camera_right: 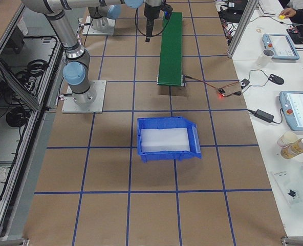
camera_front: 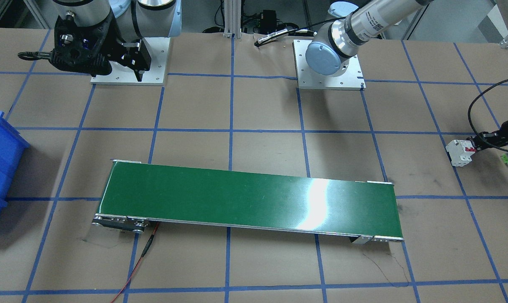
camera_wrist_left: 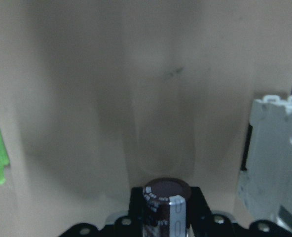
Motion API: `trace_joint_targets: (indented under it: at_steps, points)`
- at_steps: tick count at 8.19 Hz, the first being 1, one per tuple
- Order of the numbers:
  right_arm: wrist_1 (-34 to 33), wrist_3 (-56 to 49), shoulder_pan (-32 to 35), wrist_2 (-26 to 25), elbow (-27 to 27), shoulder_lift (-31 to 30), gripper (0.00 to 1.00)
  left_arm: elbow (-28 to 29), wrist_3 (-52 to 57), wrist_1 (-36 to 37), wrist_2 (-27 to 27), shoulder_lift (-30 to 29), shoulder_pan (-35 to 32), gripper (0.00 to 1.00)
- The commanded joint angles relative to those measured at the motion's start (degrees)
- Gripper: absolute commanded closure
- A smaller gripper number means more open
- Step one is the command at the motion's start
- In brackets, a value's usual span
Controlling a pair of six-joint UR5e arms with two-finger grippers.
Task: Move capacitor from left to right
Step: 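Carry the capacitor with the left gripper over the belt's nearby end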
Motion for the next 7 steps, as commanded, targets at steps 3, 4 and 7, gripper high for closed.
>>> trace_joint_targets:
  at_steps: [3,4,7]
  points:
    - [0.13,-0.05,-0.16,-0.73,-0.16,0.46,0.0,3.83,-3.3,-9.55,-0.18,12.04,-0.84,1.0]
    - [-0.56,-0.05,-0.16,-0.91,-0.16,0.37,0.0,4.19,-6.71,-10.61,-0.71,14.43,-3.19,1.0]
    - [-5.31,-0.14,0.01,-0.65,0.89,0.19,0.0,4.19,-26.35,-12.98,-1.86,18.13,-20.99,1.0]
